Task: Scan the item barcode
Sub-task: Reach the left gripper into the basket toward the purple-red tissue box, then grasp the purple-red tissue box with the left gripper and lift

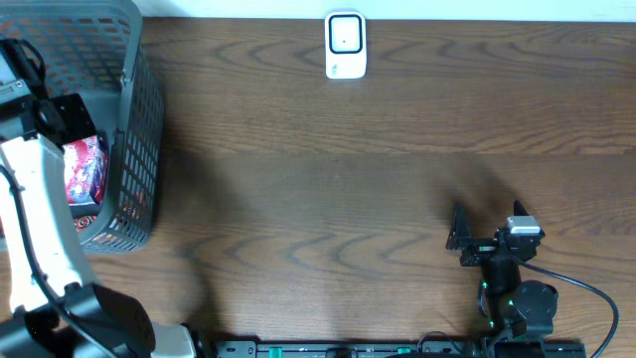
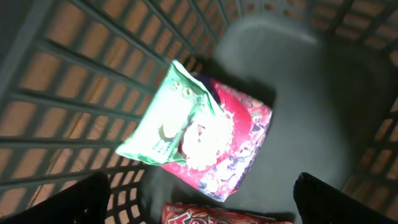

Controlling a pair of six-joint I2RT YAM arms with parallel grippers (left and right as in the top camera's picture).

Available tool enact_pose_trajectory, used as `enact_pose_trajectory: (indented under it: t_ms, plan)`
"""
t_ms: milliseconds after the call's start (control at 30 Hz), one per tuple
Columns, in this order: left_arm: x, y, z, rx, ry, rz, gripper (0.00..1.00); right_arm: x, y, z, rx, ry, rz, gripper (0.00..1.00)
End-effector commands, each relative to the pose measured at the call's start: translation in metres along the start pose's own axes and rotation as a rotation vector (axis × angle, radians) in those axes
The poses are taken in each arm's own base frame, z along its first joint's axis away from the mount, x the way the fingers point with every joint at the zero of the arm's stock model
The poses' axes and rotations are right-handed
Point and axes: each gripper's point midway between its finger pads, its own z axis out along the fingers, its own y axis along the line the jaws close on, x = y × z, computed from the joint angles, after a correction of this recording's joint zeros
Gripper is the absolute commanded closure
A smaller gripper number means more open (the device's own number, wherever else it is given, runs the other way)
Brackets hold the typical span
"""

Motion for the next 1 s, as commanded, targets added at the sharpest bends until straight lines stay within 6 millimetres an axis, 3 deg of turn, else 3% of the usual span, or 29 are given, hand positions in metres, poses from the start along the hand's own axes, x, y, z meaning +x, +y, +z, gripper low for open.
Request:
enact_pose_trajectory:
  t_ms: [0, 200, 300, 967]
  plan:
    - [0.025, -0.011, 0.033, 0.024, 0.117, 0.118, 0.06, 0.0, -0.002, 0.0, 0.008, -0.001, 0.011, 0.01]
    - [0.042, -0.018, 0.051, 0.041, 0.197, 0.206, 0.07, 0.0, -0.002, 0.0, 0.008, -0.001, 0.011, 0.01]
    - [0.045, -0.02, 0.056, 0.047, 0.214, 0.244, 0.15, 0.0, -0.002, 0.0, 0.008, -0.001, 0.011, 0.01]
    - [0.095, -0.04, 0.112, 0.084, 0.28, 0.435, 0.1, 0.0, -0.002, 0.0, 0.008, -0.001, 0.011, 0.01]
